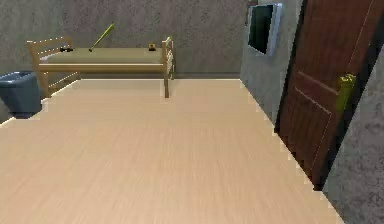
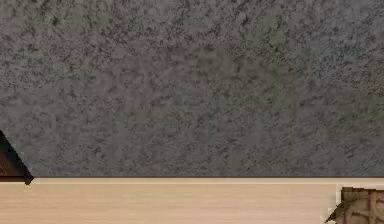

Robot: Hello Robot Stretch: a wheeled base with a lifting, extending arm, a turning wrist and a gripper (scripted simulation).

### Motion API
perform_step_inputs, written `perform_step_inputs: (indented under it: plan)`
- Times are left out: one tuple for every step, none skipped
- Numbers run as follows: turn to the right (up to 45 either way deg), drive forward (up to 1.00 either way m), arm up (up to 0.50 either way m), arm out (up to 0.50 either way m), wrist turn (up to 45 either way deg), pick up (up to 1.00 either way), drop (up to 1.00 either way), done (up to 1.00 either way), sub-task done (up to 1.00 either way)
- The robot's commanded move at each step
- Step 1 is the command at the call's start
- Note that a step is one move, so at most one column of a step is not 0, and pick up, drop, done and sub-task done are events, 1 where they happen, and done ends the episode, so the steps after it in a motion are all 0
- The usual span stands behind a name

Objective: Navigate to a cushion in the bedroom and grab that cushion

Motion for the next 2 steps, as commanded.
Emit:
perform_step_inputs:
  plan:
    - [-45.0,0.00,0.00,0.00,0.0,0.00,0.00,0.00,0.00]
    - [-42.0,0.00,0.00,0.00,0.0,0.00,0.00,0.00,0.00]
